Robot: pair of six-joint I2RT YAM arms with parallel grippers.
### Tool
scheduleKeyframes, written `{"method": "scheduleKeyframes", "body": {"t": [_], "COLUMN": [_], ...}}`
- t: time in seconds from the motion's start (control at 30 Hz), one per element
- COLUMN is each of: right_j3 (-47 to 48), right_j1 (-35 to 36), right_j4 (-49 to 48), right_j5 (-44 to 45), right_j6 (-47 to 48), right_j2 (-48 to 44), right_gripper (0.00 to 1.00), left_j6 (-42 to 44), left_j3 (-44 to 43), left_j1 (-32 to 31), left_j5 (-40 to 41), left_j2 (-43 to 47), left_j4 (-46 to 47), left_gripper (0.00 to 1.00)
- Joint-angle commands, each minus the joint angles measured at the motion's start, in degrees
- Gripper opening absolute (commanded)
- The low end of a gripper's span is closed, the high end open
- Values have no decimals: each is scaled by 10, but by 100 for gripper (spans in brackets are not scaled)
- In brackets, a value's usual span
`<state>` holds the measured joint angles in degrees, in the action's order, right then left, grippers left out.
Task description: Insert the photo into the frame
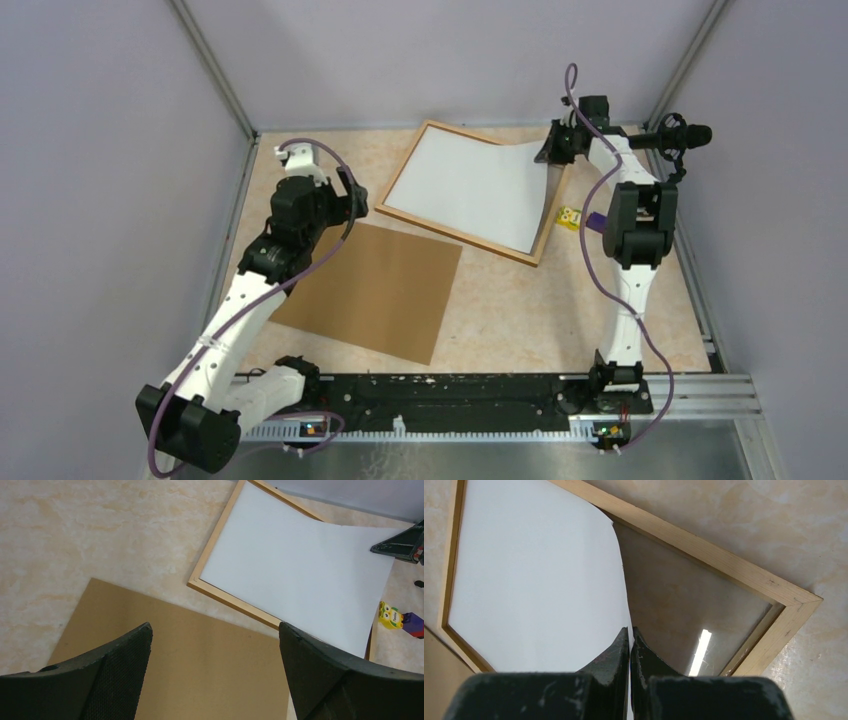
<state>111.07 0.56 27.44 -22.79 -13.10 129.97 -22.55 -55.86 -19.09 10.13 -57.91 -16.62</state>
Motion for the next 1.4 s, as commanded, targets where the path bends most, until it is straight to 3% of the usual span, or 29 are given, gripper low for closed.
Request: {"method": "scheduleKeyframes", "body": {"t": [0.0, 0.1, 0.27, 0.43, 0.53, 0.6, 0.67, 0.73, 0.83, 0.93, 1.1, 1.2, 1.37], "right_j3": [2, 4, 46, 141, 162, 141, 84, -10, -193, -369, -565, -661, -704], "right_j1": [-2, -2, 14, 104, 151, 167, 174, 184, 225, 279, 335, 348, 351], "right_j4": [-27, -21, 47, 173, 220, 236, 230, 189, 61, -106, -333, -443, -469], "right_j5": [-22, -17, 87, 438, 619, 661, 602, 449, 195, 60, 4, 16, 55], "right_j6": [-2, 0, 36, 125, 154, 144, 115, 83, 9, -106, -323, -429, -456], "right_j2": [-26, -29, -41, -66, -88, -115, -157, -211, -297, -375, -437, -447, -444], "right_gripper": [0, 3, 44, 82, 94, 98, 98, 99, 99, 99, 98, 97, 96], "left_j6": [4, 5, 7, 13, 14, 14, 14, 10, -11, -35, -23, -38, -84], "left_j3": [4, 8, 19, 33, 46, 49, 45, 40, 36, 26, 12, 27, 9], "left_j1": [-2, -2, -2, -3, -3, -3, -3, -3, -2, 1, 46, 125, 246], "left_j5": [6, 8, 13, 29, 34, 27, 16, 12, 15, 10, -7, -21, -50], "left_j2": [-3, -3, 0, 0, -1, -8, -21, -38, -71, -107, -159, -172, -225], "left_j4": [29, 31, 35, 36, 36, 32, 22, 6, -22, -59, -107, -89, -77], "left_gripper": [99, 99, 99, 99, 99, 99, 99, 99, 99, 99, 98, 98, 98]}}
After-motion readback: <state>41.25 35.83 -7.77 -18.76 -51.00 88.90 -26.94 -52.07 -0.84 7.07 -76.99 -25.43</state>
